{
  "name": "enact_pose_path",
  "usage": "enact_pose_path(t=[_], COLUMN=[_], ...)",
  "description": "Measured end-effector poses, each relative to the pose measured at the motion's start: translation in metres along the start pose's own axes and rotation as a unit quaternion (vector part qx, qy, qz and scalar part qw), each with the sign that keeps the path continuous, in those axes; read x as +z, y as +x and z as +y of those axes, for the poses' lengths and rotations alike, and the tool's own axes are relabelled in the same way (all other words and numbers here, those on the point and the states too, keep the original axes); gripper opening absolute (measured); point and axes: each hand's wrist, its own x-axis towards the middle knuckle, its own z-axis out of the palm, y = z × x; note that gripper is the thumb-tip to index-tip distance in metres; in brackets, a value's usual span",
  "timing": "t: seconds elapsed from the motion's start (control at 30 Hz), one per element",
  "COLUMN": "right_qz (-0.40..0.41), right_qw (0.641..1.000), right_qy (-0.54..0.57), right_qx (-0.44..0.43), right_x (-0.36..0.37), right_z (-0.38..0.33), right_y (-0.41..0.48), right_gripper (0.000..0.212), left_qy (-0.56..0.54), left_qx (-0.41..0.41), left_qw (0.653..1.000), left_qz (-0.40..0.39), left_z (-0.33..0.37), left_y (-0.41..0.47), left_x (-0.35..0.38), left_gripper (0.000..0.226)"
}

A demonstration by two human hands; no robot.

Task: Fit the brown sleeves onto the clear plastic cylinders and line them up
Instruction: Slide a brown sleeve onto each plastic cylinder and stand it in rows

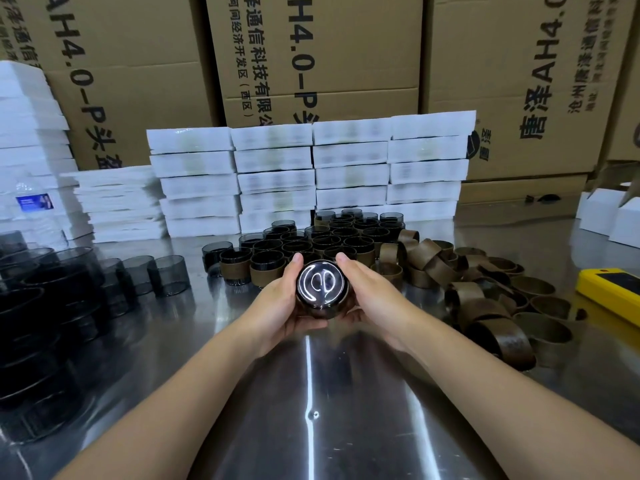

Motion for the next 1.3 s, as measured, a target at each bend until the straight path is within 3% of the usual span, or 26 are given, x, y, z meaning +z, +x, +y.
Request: enact_pose_path(t=[0.67, 0.83, 0.9, 0.97, 1.0, 1.07, 1.13, 1.23, 1.3], right_qz=[-0.003, 0.003, -0.010, 0.016, 0.038, 0.077, 0.115, 0.161, 0.186], right_qw=[1.000, 1.000, 0.999, 0.999, 0.998, 0.996, 0.991, 0.983, 0.979], right_qy=[0.005, 0.010, 0.046, 0.043, 0.037, 0.037, 0.049, 0.060, 0.054], right_qx=[-0.009, -0.016, -0.013, -0.021, -0.028, -0.040, -0.050, -0.060, -0.059], right_x=[-0.001, -0.007, -0.007, -0.004, -0.003, -0.003, -0.007, -0.012, -0.014], right_z=[0.000, 0.002, 0.003, 0.006, 0.007, 0.010, 0.011, 0.012, 0.015], right_y=[0.000, 0.001, 0.000, 0.000, 0.001, 0.003, 0.006, 0.012, 0.016], right_gripper=[0.035, 0.027, 0.026, 0.031, 0.033, 0.033, 0.029, 0.026, 0.026], left_qy=[0.028, 0.029, 0.088, 0.218, 0.318, 0.512, 0.582, 0.599, 0.585], left_qx=[0.033, 0.039, 0.058, 0.103, 0.130, 0.167, 0.189, 0.152, 0.101], left_qw=[0.999, 0.998, 0.991, 0.962, 0.926, 0.807, 0.713, 0.652, 0.646], left_qz=[0.012, 0.050, 0.085, 0.129, 0.155, 0.241, 0.342, 0.439, 0.480], left_z=[0.001, 0.003, 0.003, 0.006, 0.008, 0.018, 0.033, 0.048, 0.050], left_y=[-0.002, -0.002, 0.001, 0.002, 0.002, 0.000, -0.006, -0.015, -0.019], left_x=[0.000, -0.004, -0.006, -0.011, -0.017, -0.032, -0.049, -0.073, -0.086], left_gripper=[0.051, 0.042, 0.033, 0.016, 0.010, 0.024, 0.033, 0.043, 0.049])
